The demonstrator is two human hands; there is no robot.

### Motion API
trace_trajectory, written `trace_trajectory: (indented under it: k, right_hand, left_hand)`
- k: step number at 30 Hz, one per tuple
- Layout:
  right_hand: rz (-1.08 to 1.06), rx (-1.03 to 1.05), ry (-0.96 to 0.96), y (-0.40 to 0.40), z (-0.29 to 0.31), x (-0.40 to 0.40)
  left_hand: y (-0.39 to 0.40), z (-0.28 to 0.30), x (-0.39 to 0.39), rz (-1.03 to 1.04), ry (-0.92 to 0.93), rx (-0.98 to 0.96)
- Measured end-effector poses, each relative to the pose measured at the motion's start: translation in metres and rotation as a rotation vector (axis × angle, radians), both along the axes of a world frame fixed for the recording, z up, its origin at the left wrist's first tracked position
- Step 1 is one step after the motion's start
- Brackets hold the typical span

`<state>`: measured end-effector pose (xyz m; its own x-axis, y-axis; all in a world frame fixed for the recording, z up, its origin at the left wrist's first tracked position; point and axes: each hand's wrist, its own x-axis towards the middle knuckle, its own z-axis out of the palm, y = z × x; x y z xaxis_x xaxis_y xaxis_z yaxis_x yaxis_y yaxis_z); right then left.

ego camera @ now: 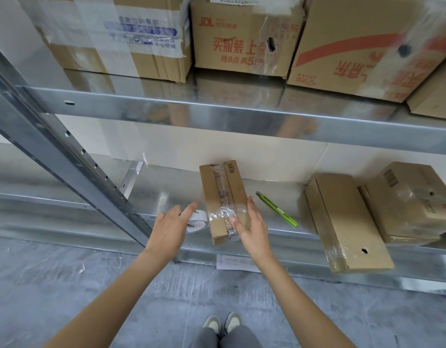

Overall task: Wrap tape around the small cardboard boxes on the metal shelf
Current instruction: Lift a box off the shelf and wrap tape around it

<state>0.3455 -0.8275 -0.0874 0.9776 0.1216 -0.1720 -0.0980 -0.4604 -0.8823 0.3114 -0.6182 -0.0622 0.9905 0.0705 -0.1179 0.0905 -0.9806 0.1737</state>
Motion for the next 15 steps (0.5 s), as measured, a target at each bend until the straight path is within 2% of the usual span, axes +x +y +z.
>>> trace_trajectory:
  k: [2,5,7,15]
  right_hand:
    - [0.03,-0.053,-0.001,-0.001,0.001,0.0]
    - [0.152,-0.54,-0.167,-0.001,-0.001,-0.001]
    - [0.172,-0.747,-0.235,0.003,-0.001,-0.001]
    - [0.32,-0.87,-0.286,0.036,0.004,-0.014]
  left_hand:
    - [-0.002,-0.003,0.001,0.033,-0.015,-0.037]
    - [-0.002,-0.005,0.002,0.033,-0.041,-0.046]
    - [-0.001,-0.005,0.002,0.019,-0.042,-0.047]
    - [-0.002,-0.007,0.006,0.006,-0.068,-0.068]
